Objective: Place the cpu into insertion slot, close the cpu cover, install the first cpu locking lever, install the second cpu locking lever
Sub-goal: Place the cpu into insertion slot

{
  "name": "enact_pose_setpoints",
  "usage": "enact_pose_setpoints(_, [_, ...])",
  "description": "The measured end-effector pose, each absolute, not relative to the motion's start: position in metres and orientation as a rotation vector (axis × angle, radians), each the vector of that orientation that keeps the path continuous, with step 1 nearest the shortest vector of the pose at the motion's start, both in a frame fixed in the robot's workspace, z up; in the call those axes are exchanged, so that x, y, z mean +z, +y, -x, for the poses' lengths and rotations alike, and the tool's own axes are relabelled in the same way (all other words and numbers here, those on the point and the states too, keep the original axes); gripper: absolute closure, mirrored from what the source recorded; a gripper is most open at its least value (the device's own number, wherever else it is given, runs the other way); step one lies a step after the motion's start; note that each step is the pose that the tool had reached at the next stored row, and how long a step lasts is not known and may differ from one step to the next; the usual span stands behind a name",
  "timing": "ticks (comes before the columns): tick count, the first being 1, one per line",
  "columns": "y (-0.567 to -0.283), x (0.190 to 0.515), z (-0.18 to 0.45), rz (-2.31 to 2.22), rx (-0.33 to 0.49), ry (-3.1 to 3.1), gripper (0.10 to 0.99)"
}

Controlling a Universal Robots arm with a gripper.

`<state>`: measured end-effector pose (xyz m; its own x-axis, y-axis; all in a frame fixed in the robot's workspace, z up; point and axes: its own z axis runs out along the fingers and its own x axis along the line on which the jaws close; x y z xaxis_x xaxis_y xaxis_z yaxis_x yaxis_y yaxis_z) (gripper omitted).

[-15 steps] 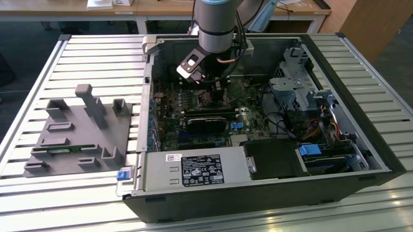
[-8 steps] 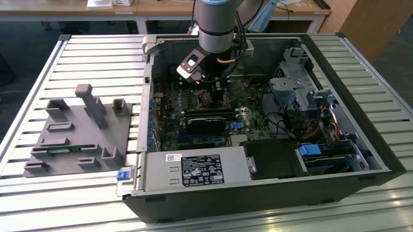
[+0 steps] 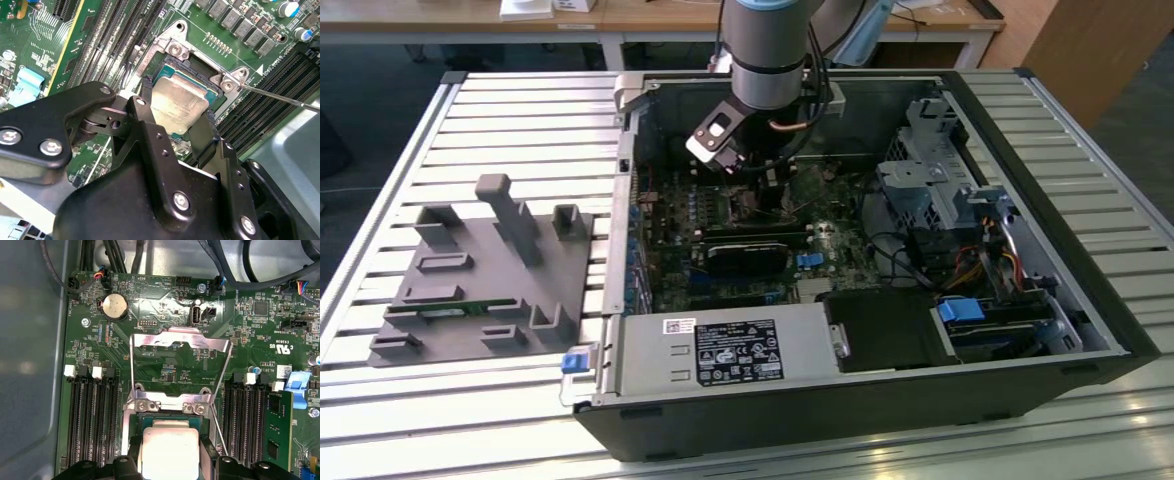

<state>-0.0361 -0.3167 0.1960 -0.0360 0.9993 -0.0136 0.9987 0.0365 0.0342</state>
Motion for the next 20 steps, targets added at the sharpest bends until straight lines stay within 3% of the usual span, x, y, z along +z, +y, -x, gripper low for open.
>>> enact_pose_setpoints(5, [-0.3167, 0.1960, 0.0361, -2.158, 0.024, 2.237, 0.533])
enact_pose_setpoints(6, [-0.3167, 0.1960, 0.0361, -2.157, 0.024, 2.237, 0.475])
enact_pose_setpoints(20, [-0.3126, 0.1941, 0.0361, -2.160, 0.024, 2.235, 0.475])
